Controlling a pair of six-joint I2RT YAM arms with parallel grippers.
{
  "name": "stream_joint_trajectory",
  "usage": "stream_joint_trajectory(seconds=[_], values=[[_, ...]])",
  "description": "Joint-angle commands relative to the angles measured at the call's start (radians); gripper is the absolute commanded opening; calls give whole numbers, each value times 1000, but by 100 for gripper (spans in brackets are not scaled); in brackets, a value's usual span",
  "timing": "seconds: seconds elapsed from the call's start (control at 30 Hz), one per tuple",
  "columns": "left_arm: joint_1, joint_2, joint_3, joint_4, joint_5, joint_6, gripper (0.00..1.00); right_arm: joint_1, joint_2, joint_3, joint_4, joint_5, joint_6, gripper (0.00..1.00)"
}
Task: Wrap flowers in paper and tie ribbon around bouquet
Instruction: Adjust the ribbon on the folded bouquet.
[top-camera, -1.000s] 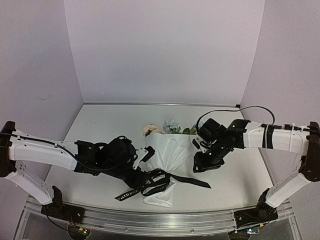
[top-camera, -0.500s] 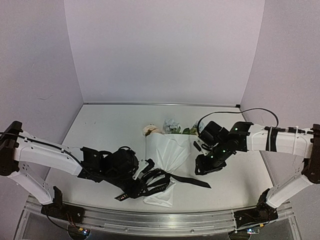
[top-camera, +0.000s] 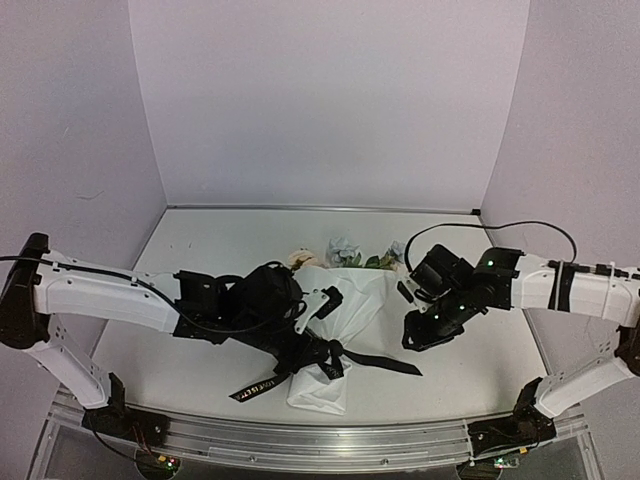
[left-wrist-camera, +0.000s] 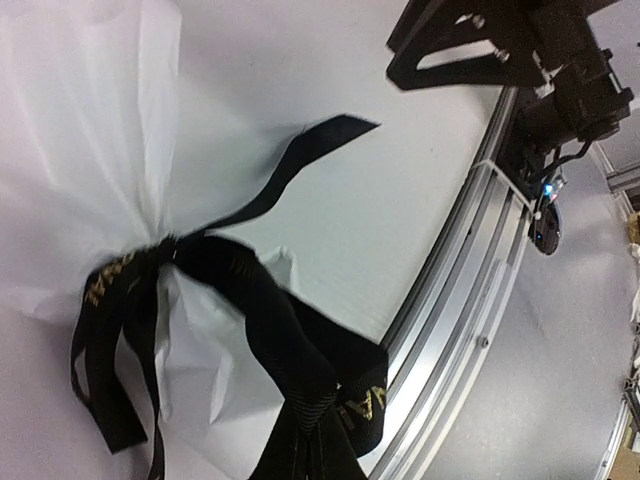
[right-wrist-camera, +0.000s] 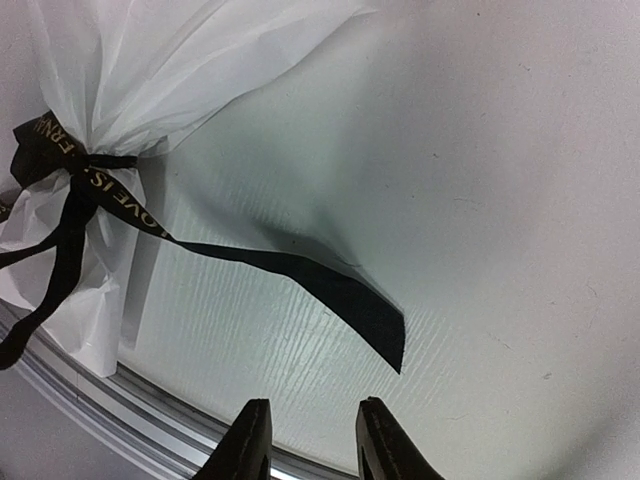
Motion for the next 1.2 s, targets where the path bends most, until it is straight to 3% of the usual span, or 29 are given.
stream_joint_trajectory(seconds=[0.0,0.13,0.27,0.47,0.6,0.93,1.17], values=[[-3,144,144,33,75,97,0,7,-66,-33,-35,124,0,31],[-13,273,256,52,129,133,4,7,-117,-81,-50,230,30,35],[-29,353,316,62,148,149,31,7,-174,-132,-69,328,57,44],[-32,310,294,116,99,135,68,7,-224,-171,-75,354,61,54],[-32,271,275,161,102,117,81,6,-212,-149,-77,317,54,57],[-32,362,379,184,163,113,91,5,-235,-124,-85,332,32,65],[-29,225,268,236,41,92,92,6,-229,-101,-37,152,88,67]])
